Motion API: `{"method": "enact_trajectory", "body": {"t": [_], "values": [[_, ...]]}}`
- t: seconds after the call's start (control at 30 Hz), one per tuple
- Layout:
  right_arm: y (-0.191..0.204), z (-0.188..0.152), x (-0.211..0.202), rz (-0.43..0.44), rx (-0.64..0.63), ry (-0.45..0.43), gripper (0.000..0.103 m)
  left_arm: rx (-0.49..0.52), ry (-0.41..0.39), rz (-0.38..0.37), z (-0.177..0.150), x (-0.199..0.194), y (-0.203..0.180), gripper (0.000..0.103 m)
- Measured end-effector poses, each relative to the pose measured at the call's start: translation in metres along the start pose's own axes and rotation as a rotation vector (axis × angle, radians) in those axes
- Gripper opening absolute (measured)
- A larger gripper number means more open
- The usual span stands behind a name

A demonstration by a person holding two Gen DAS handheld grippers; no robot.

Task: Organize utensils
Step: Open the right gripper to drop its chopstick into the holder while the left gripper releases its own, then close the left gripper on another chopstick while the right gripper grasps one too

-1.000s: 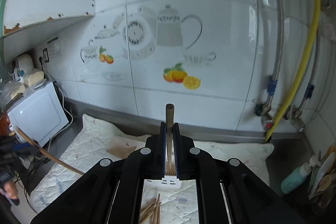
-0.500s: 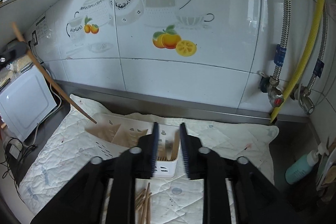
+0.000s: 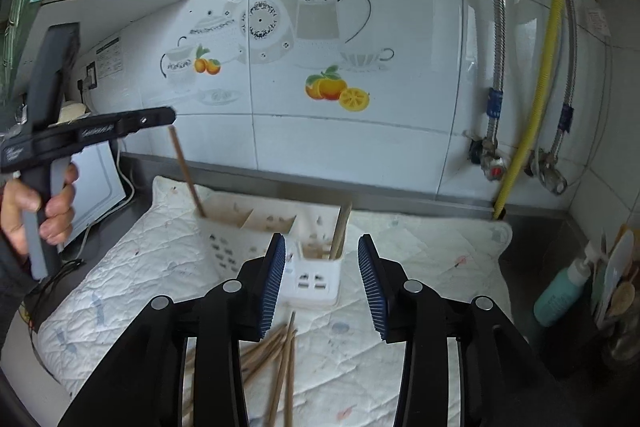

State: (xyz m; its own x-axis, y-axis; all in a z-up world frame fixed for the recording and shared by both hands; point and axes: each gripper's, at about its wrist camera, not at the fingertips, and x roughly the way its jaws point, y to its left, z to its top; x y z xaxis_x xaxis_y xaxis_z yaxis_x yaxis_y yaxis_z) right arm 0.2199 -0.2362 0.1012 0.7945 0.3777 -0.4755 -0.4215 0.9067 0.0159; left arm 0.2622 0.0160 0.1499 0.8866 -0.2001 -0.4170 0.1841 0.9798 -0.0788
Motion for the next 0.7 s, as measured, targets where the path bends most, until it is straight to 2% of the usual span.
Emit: {"method": "enact_trajectory", "body": {"t": [0.23,0.33,0.6,0.7], "values": [[0.01,-0.067,-0.023,-0.016,0.036,0.049,0.037,-0.009,-0.059,-0.005,-0.004,-0.034,-0.003,0.009],[0.011,-0.099,-0.027,-0.017,0.06,0.09,0.037,-0.008,-0.077,-0.008,-0.013,-0.055,-0.004,0.017],[0.015,-0.172,-0.034,-0.034,0.121,0.177,0.035,-0.04,-0.062,-0.017,-0.067,-0.098,0.002,0.02],[0.016,-0.192,-0.035,-0.041,0.133,0.194,0.029,-0.042,-0.042,-0.003,-0.095,-0.107,0.001,0.02]]}}
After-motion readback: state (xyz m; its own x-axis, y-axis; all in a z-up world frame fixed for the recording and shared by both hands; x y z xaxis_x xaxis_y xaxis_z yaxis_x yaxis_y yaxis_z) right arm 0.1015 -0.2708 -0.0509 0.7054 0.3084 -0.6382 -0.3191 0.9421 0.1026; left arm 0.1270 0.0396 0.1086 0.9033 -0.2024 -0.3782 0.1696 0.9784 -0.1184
